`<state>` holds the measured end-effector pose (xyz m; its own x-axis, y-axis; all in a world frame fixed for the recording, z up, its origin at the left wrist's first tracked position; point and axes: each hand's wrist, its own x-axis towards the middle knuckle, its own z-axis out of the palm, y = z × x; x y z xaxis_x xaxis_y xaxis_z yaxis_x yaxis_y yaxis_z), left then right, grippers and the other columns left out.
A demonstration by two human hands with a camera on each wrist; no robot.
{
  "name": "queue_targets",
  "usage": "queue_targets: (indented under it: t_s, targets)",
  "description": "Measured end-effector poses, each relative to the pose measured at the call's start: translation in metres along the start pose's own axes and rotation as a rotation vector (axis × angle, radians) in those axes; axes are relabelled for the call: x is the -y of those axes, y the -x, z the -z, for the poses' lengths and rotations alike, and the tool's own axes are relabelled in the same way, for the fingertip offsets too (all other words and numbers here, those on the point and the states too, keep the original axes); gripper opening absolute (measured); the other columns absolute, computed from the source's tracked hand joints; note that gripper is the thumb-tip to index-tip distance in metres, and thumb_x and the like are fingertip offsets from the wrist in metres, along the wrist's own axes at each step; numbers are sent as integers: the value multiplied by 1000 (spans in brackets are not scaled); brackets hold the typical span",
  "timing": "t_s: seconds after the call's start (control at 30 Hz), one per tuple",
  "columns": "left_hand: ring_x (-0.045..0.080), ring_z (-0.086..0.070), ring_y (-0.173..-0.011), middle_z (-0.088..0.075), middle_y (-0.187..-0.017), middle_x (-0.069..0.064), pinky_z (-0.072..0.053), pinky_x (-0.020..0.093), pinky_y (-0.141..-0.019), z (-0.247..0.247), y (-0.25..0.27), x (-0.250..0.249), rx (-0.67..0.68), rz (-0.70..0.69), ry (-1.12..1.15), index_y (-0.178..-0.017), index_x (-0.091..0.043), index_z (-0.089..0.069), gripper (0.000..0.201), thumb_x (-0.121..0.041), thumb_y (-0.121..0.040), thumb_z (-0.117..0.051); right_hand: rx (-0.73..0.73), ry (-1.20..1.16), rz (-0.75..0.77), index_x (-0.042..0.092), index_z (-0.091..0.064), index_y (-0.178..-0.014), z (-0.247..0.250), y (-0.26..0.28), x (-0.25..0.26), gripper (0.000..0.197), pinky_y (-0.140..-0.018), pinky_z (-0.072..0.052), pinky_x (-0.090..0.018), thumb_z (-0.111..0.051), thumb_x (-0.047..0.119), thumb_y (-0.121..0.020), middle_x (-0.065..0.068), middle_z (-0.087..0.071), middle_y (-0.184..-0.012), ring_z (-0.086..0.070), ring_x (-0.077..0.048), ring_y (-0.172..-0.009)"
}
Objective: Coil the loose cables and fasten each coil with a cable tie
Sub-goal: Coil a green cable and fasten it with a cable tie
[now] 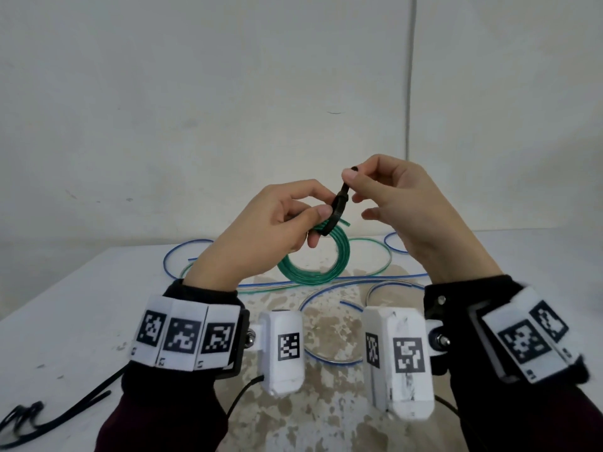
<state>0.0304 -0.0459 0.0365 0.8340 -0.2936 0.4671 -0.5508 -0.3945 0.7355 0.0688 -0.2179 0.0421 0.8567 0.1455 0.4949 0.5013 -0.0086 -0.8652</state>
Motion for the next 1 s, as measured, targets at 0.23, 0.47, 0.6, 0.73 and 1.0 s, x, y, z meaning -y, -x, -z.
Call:
queue_targets:
  t_s: [0.23,0.47,0.6,0.73,1.0]
  targets:
    - [37,-32,-57,-47,-60,14,-27,29,-53,-3,4,-12,62,-37,6,-96,-12,-65,16,-19,-98,-51,-149,-24,56,18,-52,-70,10,-2,3,23,-54,-45,-17,-65,20,-89,7,-62,-83,-57,-3,-62]
    - [26,-33,-58,-47,-58,-1,-28,23,-50,-4,6,-18,129,-83,-10,-89,-3,-60,21,-16,-99,-48,-248,50,89,20,-51,-69,13,-5,1,25,-52,-44,-17,-64,20,-89,11,-59,-73,-55,-3,-60]
    - [24,-35,-58,-49,-58,-3,-30,23,-51,-7,5,-16,132,-46,-14,-90,-1,-61,23,-18,-99,-49,-282,85,81,20,-53,-71,13,-6,-4,22,-51,-47,-19,-64,23,-90,8,-59,-75,-57,-5,-62]
    - [23,-31,-59,-47,-56,-1,-27,23,-51,-8,5,-15,101,46,30,-97,-4,-67,21,-16,-98,-49,-76,-88,-70,13,-62,-91,16,-4,-2,12,-55,-52,-22,-57,23,-94,-2,-61,-79,-59,-8,-60]
    - [14,-33,-49,-47,-52,-3,-29,18,-48,-5,0,-6,-26,170,34,-91,-8,-67,21,-18,-98,-50,210,-135,-114,7,-65,-97,2,-1,-6,10,-72,-56,-24,-61,4,-88,-11,-67,-78,-66,-20,-75]
